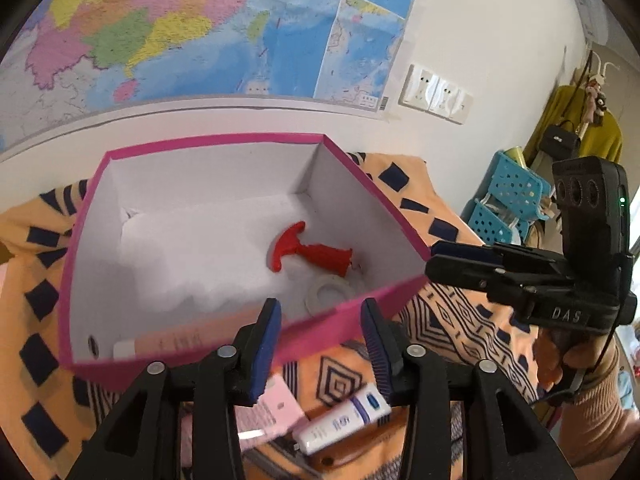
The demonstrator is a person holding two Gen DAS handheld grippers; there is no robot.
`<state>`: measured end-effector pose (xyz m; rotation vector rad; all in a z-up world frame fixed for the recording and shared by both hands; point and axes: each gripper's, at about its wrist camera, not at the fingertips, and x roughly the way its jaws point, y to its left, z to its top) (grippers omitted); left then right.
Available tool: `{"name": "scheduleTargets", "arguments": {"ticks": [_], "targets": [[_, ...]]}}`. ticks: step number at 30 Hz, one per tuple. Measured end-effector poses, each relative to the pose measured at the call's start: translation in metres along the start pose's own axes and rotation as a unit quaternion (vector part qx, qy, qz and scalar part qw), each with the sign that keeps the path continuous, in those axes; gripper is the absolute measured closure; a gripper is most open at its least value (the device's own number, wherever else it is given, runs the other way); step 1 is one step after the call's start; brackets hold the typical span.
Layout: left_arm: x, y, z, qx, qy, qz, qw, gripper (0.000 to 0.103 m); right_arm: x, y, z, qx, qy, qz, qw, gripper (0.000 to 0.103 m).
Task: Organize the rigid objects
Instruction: 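Open the right gripper to drop the tape roll into the box, then move the right gripper to the brown wooden back scratcher and grasp it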
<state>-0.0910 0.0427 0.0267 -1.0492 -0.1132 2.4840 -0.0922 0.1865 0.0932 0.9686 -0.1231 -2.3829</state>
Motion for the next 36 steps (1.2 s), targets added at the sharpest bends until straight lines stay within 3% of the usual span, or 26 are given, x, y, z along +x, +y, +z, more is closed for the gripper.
{"name": "scheduleTargets", "arguments": {"ticks": [6,17,25,35,36], "targets": [[-0.005,-0.011,-0.033,0.015,0.019,-0.004,0.9997,0.057,-0.012,0.001,-0.026,0.014,0.005,0.018,1.000,0.056],[0.011,-0.023,-0.085,0.007,0.079,-0.024,0.9966,0.057,-0.005,-0.011,-0.088,0.054,0.060,0.001,0.997,0.056],[0.015,-0.022,-0.099,0.003,0.096,-0.011,0.9953,0.057,0.005,-0.014,-0.123,0.079,0.103,0.005,0.992,0.055],[0.015,-0.023,-0.101,0.008,0.100,0.002,0.9949,0.056,0.012,-0.009,-0.128,0.074,0.103,0.006,0.992,0.055],[0.015,-0.023,-0.101,0.008,0.101,0.003,0.9949,0.056,0.012,-0.009,-0.127,0.073,0.103,0.006,0.992,0.059]]}}
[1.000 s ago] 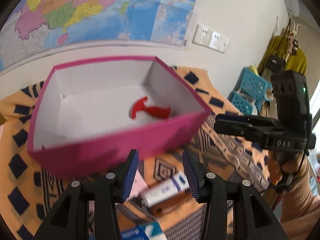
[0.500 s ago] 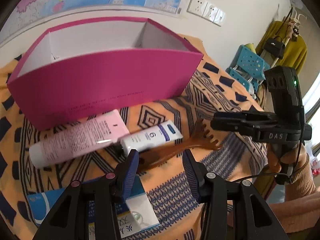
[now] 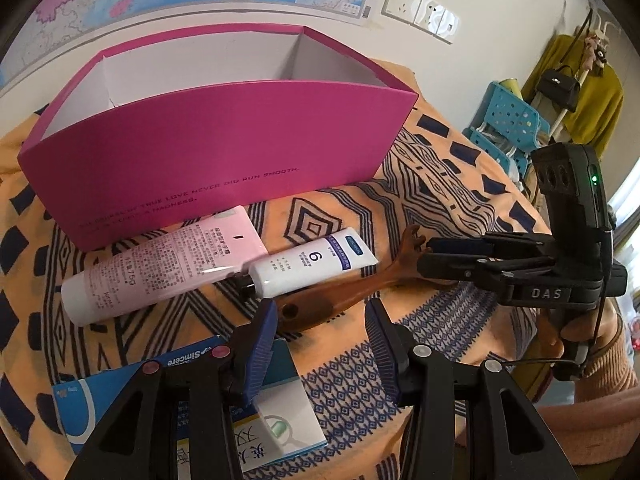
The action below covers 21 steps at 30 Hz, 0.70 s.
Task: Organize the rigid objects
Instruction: 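Move the right gripper to the brown wooden back scratcher and grasp it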
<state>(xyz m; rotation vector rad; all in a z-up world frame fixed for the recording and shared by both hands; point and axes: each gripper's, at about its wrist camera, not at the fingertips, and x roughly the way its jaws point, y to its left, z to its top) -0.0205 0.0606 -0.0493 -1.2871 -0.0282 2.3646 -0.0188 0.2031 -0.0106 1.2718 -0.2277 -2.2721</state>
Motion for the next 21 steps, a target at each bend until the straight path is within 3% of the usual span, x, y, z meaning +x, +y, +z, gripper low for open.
{"name": "scheduleTargets", "arguments": {"ticks": [2,9,18,21], "targets": [[0.000,0.000,0.000,0.002,0.000,0.001,1.0000,0.055,0.002,0.000,0.000,-0.002,0.005,0.001,1.000,0.072],[0.001,0.003,0.001,0.003,0.003,0.016,0.9999,0.053,0.001,-0.006,-0.001,0.008,-0.006,0.012,1.000,0.092],[0.006,-0.003,0.004,0.020,0.023,0.021,0.9993,0.044,-0.002,-0.013,0.000,0.016,-0.014,0.014,1.000,0.093],[0.008,-0.007,0.006,0.015,0.032,0.006,0.9994,0.044,-0.005,-0.019,0.000,0.022,-0.019,0.011,1.000,0.094]]}}
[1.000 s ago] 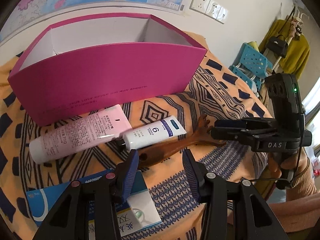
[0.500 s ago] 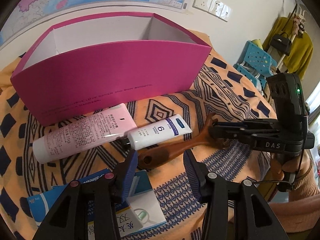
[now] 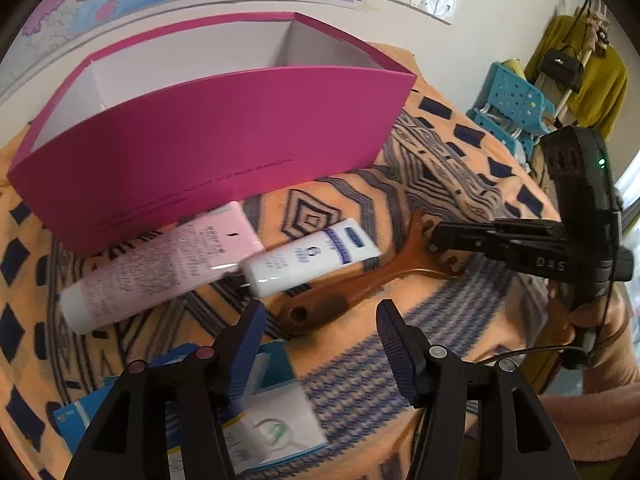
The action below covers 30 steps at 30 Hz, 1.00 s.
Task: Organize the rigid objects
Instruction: 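Move the right gripper to the brown wooden back scratcher and grasp it, then lift the wooden back scratcher with the right gripper toward the magenta box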
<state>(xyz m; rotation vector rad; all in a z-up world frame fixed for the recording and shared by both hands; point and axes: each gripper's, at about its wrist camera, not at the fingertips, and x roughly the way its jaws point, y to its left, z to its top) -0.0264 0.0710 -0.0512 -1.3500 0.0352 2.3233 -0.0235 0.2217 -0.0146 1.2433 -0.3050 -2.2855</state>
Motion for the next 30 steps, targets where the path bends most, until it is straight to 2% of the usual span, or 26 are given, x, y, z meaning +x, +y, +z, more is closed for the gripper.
{"name": "scheduleTargets", "arguments": {"ticks": [2,5,7,11,14,20,25,30], "targets": [[0.002,-0.003,0.000,0.000,0.004,-0.012,0.9999,0.044,-0.002,-0.004,0.000,0.005,-0.003,-0.001,1.000,0.094],[0.008,-0.006,0.001,0.004,0.015,0.011,0.9998,0.044,-0.004,-0.009,0.000,0.012,-0.006,-0.003,1.000,0.095],[0.009,-0.006,0.002,0.002,0.018,0.013,0.9997,0.044,-0.006,-0.012,0.000,0.014,-0.008,-0.004,1.000,0.095],[0.010,-0.008,0.003,0.002,0.021,0.006,0.9998,0.044,-0.006,-0.016,0.000,0.019,-0.010,-0.002,1.000,0.095],[0.007,-0.012,0.003,0.000,0.022,-0.017,0.9996,0.044,-0.006,-0.018,0.000,0.023,-0.010,0.002,1.000,0.094],[0.012,-0.010,0.008,-0.010,0.029,-0.005,0.9995,0.042,-0.006,-0.020,0.000,0.026,-0.010,0.003,1.000,0.094],[0.020,-0.015,0.009,0.013,0.040,0.024,0.9988,0.040,-0.006,-0.021,-0.001,0.030,-0.011,0.006,0.999,0.094],[0.020,-0.021,0.010,0.019,0.038,0.008,0.9991,0.040,-0.006,-0.024,-0.001,0.039,-0.012,0.017,0.999,0.094]]}}
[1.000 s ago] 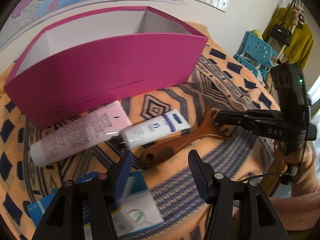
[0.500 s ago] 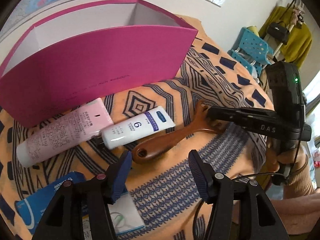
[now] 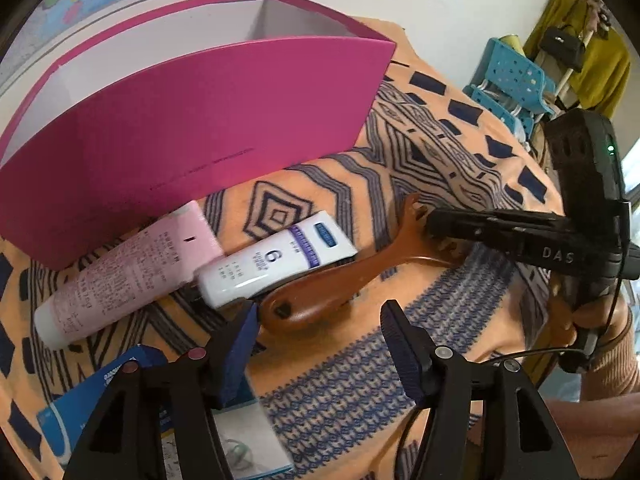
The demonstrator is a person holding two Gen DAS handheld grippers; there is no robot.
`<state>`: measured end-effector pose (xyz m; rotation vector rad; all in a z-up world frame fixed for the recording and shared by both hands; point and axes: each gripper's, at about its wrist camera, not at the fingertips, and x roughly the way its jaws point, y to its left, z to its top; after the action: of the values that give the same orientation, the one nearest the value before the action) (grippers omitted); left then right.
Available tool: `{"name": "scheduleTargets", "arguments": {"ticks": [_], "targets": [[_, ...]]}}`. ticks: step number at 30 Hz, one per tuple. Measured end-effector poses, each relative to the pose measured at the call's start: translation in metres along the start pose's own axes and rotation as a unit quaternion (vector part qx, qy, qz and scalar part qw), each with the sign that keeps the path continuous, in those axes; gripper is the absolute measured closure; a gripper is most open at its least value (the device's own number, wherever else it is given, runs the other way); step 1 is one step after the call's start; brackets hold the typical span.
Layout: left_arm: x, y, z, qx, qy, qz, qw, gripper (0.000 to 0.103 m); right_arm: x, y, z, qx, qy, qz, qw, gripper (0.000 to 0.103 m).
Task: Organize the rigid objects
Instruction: 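Lift the wooden back scratcher with the right gripper toward the magenta box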
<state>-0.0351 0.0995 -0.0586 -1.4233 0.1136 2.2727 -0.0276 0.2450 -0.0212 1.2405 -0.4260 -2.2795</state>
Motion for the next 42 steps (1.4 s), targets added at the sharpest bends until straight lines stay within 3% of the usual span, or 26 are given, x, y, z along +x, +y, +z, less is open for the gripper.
{"name": "scheduleTargets", "arguments": {"ticks": [6,15,18,21,23,28,32,42], "targets": [[-0.002,-0.002,0.002,-0.008,-0.009,-0.016,0.9998,0.041,0.003,0.004,-0.001,-0.001,0.006,0.014,1.000,0.091],[-0.004,0.011,-0.006,-0.008,-0.007,0.037,0.9992,0.041,0.002,0.005,-0.003,-0.004,0.000,0.003,1.000,0.092],[-0.003,0.018,-0.008,-0.017,-0.004,0.075,0.9970,0.042,0.000,0.003,-0.004,-0.001,-0.002,0.003,1.000,0.092],[-0.011,0.018,-0.010,-0.020,-0.018,0.018,0.9995,0.042,-0.001,0.003,-0.006,-0.002,-0.002,0.001,1.000,0.092],[-0.014,0.015,-0.009,-0.014,-0.024,0.006,0.9996,0.042,-0.001,0.002,-0.006,0.002,-0.002,0.005,1.000,0.092],[-0.001,0.020,-0.005,-0.037,-0.001,-0.004,0.9993,0.042,0.000,0.002,-0.005,-0.001,-0.002,0.005,1.000,0.092],[0.003,0.019,-0.006,-0.044,0.002,-0.021,0.9988,0.043,0.000,0.002,-0.006,0.005,-0.003,0.009,1.000,0.092],[0.002,0.020,-0.005,-0.066,-0.006,-0.017,0.9977,0.044,0.000,0.005,-0.006,0.007,0.003,0.018,1.000,0.090]]}}
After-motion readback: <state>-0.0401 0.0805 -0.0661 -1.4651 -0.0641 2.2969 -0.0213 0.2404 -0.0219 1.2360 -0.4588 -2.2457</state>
